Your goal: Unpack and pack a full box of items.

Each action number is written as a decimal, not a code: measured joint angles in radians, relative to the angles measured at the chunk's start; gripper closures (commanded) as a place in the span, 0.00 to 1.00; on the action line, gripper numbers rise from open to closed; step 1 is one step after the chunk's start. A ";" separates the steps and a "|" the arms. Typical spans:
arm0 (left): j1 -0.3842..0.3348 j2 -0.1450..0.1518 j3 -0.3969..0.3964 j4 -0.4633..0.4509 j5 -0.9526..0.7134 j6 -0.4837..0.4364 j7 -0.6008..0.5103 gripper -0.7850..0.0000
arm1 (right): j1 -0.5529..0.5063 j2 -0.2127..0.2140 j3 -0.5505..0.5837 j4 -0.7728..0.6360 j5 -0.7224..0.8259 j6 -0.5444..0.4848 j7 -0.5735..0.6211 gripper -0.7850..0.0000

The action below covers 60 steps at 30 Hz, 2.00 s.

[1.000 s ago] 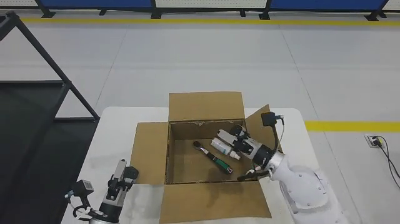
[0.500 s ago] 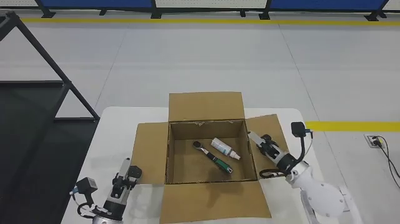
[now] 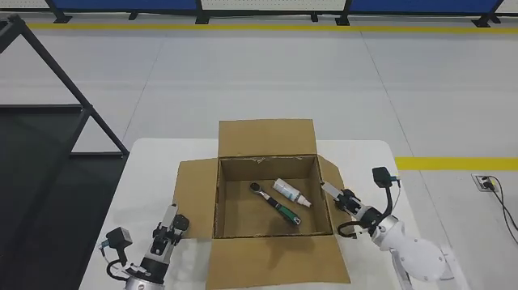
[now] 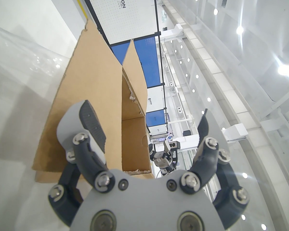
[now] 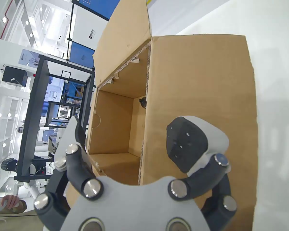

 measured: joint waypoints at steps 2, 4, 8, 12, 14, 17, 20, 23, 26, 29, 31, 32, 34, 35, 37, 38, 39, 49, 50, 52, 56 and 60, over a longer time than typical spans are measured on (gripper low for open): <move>-0.004 0.000 0.001 0.003 0.001 0.002 -0.002 0.00 | -0.011 0.002 0.007 -0.003 0.025 -0.024 0.009 0.00; -0.010 0.001 0.002 0.007 0.004 0.004 -0.004 0.00 | -0.025 0.006 0.019 -0.007 0.051 -0.049 0.020 0.00; -0.019 0.002 0.000 0.013 0.010 0.005 -0.006 0.00 | -0.051 0.011 0.025 -0.023 0.070 -0.065 0.030 0.00; -0.024 0.004 -0.004 0.016 0.009 0.006 -0.009 0.00 | -0.068 0.014 0.026 -0.042 0.072 -0.072 0.002 0.00; -0.025 0.004 -0.007 0.016 0.008 0.003 -0.006 0.00 | -0.074 0.015 0.026 -0.059 0.080 -0.093 -0.009 0.00; -0.023 0.004 -0.013 0.012 0.002 -0.003 0.003 0.00 | -0.077 0.017 0.020 -0.100 0.088 -0.125 -0.019 0.00; -0.017 0.004 -0.020 0.003 -0.007 -0.014 0.015 0.00 | -0.057 0.019 -0.004 -0.138 0.083 -0.148 -0.009 0.00; -0.010 0.004 -0.027 -0.009 -0.016 -0.022 0.026 0.00 | -0.002 0.020 -0.054 -0.151 0.039 -0.137 0.031 0.00; 0.001 0.004 -0.033 -0.025 -0.033 -0.036 0.042 0.00 | 0.080 0.017 -0.122 -0.133 -0.013 -0.105 0.069 0.00; 0.016 0.003 -0.039 -0.046 -0.062 -0.054 0.056 0.00 | 0.167 0.011 -0.199 -0.095 -0.072 -0.063 0.095 0.00; 0.026 0.002 -0.043 -0.060 -0.082 -0.067 0.066 0.00 | 0.223 0.005 -0.253 -0.061 -0.103 -0.037 0.110 0.00; 0.030 0.001 -0.045 -0.065 -0.091 -0.072 0.073 0.00 | 0.245 0.002 -0.274 -0.046 -0.101 -0.030 0.120 0.00; 0.037 0.000 -0.047 -0.076 -0.118 -0.080 0.090 0.00 | 0.275 -0.003 -0.304 -0.025 -0.062 -0.034 0.149 0.00; 0.039 -0.001 -0.048 -0.079 -0.133 -0.082 0.096 0.00 | 0.275 -0.003 -0.304 -0.024 -0.055 -0.036 0.149 0.00; 0.041 -0.002 -0.049 -0.082 -0.160 -0.081 0.105 0.00 | 0.273 -0.002 -0.302 -0.025 -0.054 -0.037 0.144 0.00; 0.041 -0.002 -0.049 -0.082 -0.161 -0.081 0.106 0.00 | 0.272 -0.002 -0.301 -0.026 -0.055 -0.037 0.144 0.00; 0.040 -0.002 -0.049 -0.082 -0.160 -0.081 0.106 0.00 | 0.272 -0.002 -0.301 -0.026 -0.056 -0.037 0.144 0.00; 0.040 -0.002 -0.049 -0.081 -0.159 -0.081 0.105 0.00 | 0.292 -0.005 -0.356 -0.019 -0.122 0.005 0.161 0.00; 0.040 -0.002 -0.049 -0.082 -0.159 -0.081 0.105 0.00 | 0.313 -0.008 -0.388 -0.011 -0.169 0.017 0.173 0.00; 0.040 -0.002 -0.046 -0.090 -0.161 -0.078 0.095 0.00 | 0.375 -0.016 -0.457 0.032 -0.280 0.025 0.201 0.00; 0.046 -0.002 -0.052 -0.105 -0.192 -0.088 0.073 0.00 | 0.502 -0.034 -0.564 0.138 -0.442 0.041 0.262 0.00; 0.067 0.000 -0.075 -0.112 -0.232 -0.099 0.049 0.00 | 0.619 -0.057 -0.665 0.249 -0.571 0.038 0.326 0.00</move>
